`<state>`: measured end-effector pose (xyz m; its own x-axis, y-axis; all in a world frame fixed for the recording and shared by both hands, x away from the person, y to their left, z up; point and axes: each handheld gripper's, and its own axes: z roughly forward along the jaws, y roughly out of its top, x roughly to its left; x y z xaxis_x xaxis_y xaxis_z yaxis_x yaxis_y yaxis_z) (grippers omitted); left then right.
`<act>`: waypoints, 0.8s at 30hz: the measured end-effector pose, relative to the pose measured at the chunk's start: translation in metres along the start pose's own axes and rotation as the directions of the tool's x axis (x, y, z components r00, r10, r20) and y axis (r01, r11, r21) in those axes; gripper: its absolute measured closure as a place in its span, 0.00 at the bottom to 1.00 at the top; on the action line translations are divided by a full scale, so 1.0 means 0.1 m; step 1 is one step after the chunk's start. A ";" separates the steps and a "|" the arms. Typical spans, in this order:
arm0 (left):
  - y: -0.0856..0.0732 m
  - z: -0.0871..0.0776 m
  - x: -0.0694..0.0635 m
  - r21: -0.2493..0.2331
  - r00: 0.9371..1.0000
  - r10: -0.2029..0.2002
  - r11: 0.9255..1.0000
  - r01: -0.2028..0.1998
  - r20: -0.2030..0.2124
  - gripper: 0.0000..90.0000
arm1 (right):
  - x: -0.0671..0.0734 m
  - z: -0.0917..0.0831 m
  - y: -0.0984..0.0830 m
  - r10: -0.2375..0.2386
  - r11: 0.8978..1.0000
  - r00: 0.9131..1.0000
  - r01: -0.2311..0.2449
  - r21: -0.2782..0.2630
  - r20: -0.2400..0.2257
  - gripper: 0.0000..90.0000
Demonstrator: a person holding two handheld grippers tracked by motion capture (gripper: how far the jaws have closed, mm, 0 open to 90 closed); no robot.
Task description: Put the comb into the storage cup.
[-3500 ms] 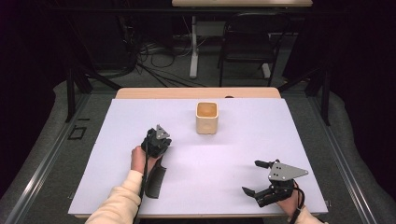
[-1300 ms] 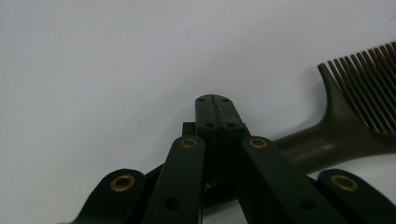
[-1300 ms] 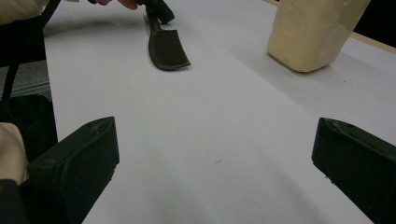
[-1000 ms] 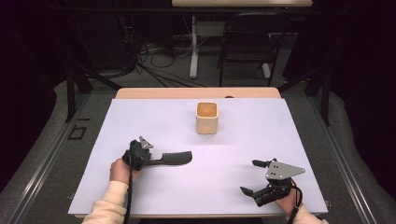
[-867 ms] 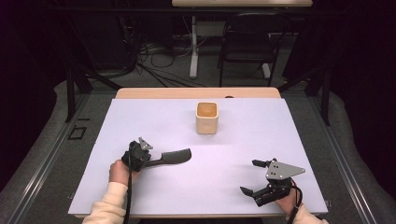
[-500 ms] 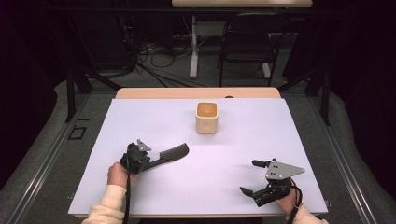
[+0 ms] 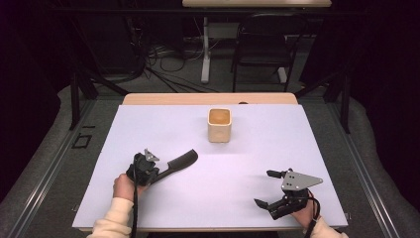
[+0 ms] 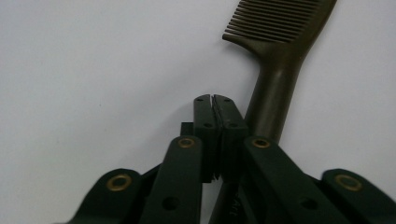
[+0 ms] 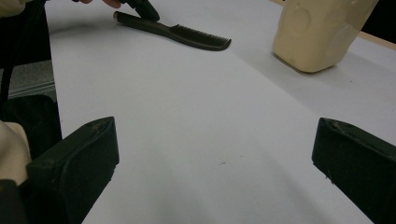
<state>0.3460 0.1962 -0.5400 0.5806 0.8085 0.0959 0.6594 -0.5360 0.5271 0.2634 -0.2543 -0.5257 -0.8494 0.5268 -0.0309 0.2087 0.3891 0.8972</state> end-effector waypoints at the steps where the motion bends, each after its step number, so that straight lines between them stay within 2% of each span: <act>1: 0.01 -0.01 0.01 -0.005 1.000 0.000 1.000 0.000 -0.003 0.94 | 0.00 0.00 0.00 -0.001 1.000 1.000 0.001 0.000 -0.002 0.00; 5: 0.03 -0.06 0.05 -0.029 1.000 -0.013 1.000 0.013 0.002 0.82 | 0.00 0.00 0.00 0.001 1.000 1.000 -0.001 0.001 -0.002 0.00; 7: 0.04 -0.09 0.07 -0.046 1.000 -0.023 0.999 0.023 0.002 0.71 | 0.00 0.00 0.00 0.002 1.000 1.000 -0.002 0.002 -0.003 0.00; 8: 0.06 -0.12 0.08 -0.058 1.000 -0.026 0.998 0.026 -0.016 0.64 | 0.00 0.01 0.00 0.004 1.000 1.000 -0.004 0.002 -0.005 0.00; 9: 0.06 -0.12 0.08 -0.058 1.000 -0.026 0.998 0.026 -0.016 0.60 | 0.00 0.01 0.00 0.004 1.000 1.000 -0.004 0.002 -0.005 0.00; 10: 0.07 -0.13 0.08 -0.062 0.999 -0.030 0.998 0.029 -0.021 0.60 | 0.00 0.00 0.00 0.005 1.000 1.000 -0.005 0.003 -0.005 0.00; 13: 0.09 -0.15 0.07 -0.067 0.999 -0.020 0.998 0.018 -0.027 0.43 | 0.00 0.00 0.00 0.007 1.000 1.000 -0.007 -0.001 -0.007 0.00; 16: 0.10 -0.20 0.06 -0.080 1.000 0.013 0.997 -0.013 -0.002 0.33 | 0.00 0.00 0.00 0.008 1.000 1.000 -0.008 0.004 -0.011 0.00; 18: 0.12 -0.21 0.04 -0.068 0.999 0.038 0.997 -0.038 0.009 0.27 | 0.00 0.00 0.00 0.009 1.000 1.000 -0.009 0.002 -0.010 0.00; 19: 0.12 -0.21 0.04 -0.068 0.999 0.038 0.997 -0.038 0.009 0.22 | 0.00 0.00 0.00 0.009 1.000 1.000 -0.009 0.002 -0.010 0.00; 20: 0.14 -0.23 0.00 -0.059 0.998 0.060 0.996 -0.059 0.011 0.19 | 0.00 0.00 -0.01 0.013 1.000 1.000 -0.013 0.003 -0.009 0.00; 21: 0.14 -0.23 0.00 -0.059 0.998 0.060 0.996 -0.059 0.011 0.18 | 0.00 0.00 -0.01 0.013 1.000 1.000 -0.013 0.003 -0.009 0.00; 22: 0.16 -0.24 -0.04 -0.057 0.996 0.084 0.995 -0.082 0.035 0.17 | -0.01 0.00 -0.01 0.015 1.000 1.000 -0.015 0.004 -0.011 0.00; 24: 0.17 -0.24 -0.06 -0.057 0.995 0.089 0.995 -0.086 0.038 0.13 | 0.00 0.00 -0.01 0.014 1.000 1.000 -0.014 0.004 -0.013 0.00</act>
<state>0.3425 0.1883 -0.5114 0.6544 0.7481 0.1103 0.5786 -0.5893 0.5639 0.2638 -0.2544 -0.5263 -0.8527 0.5222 -0.0127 0.2225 0.3851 0.8957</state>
